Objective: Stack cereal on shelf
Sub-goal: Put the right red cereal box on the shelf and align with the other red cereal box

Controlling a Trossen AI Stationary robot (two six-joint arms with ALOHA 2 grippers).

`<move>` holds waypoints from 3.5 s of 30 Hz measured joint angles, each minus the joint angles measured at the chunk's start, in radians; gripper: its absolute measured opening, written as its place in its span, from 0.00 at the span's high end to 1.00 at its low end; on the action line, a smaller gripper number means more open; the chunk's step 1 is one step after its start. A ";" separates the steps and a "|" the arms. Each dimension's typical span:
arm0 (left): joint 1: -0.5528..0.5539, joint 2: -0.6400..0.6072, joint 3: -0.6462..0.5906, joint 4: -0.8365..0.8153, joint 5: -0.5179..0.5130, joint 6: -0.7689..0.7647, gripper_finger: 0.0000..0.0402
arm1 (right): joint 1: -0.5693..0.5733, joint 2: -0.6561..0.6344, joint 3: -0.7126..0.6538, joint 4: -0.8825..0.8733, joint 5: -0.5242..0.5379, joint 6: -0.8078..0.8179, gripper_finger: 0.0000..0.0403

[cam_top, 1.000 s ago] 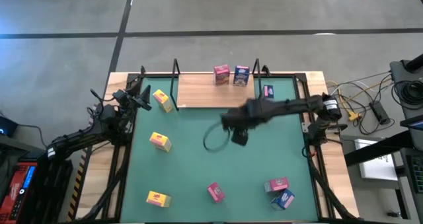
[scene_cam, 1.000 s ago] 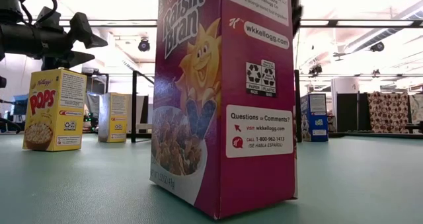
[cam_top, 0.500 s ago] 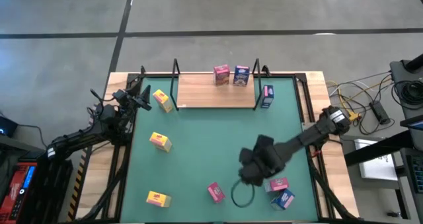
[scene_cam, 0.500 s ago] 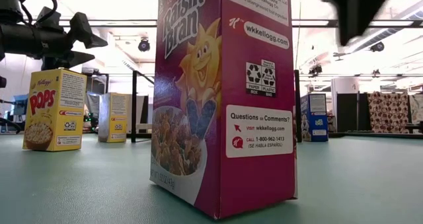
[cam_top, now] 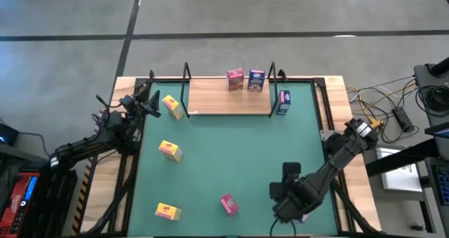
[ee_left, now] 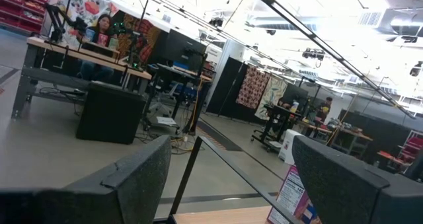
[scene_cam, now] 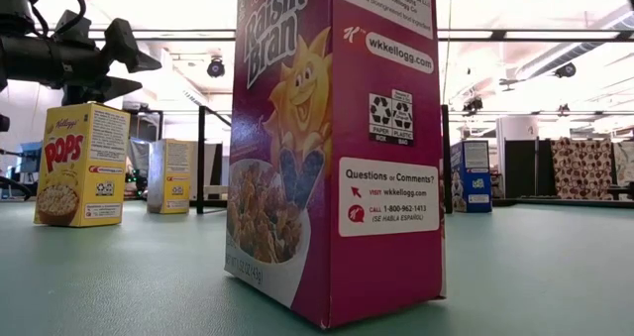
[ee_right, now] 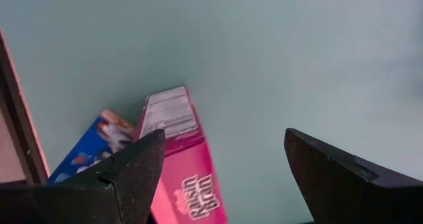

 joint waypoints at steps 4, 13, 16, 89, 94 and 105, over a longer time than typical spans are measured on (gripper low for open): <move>0.000 0.000 0.000 0.000 0.000 0.000 0.26 | 0.027 0.000 0.000 0.000 -0.015 0.000 0.26; 0.000 0.000 0.000 0.000 0.000 0.000 0.26 | 0.069 0.000 -0.001 0.000 -0.031 -0.013 0.26; 0.000 0.000 0.000 0.000 0.000 0.000 0.26 | 0.073 0.000 -0.009 -0.001 -0.031 -0.014 0.26; 0.000 0.000 0.000 0.000 0.000 0.000 0.26 | -0.674 -0.114 -0.156 0.184 0.024 -0.765 0.53; 0.000 0.000 0.000 0.000 0.000 0.000 0.26 | -0.800 -0.114 -0.152 0.247 -0.008 -0.849 0.52; 0.000 0.000 0.000 0.000 0.000 0.000 0.26 | -0.899 -0.055 0.012 0.211 0.030 -1.071 0.51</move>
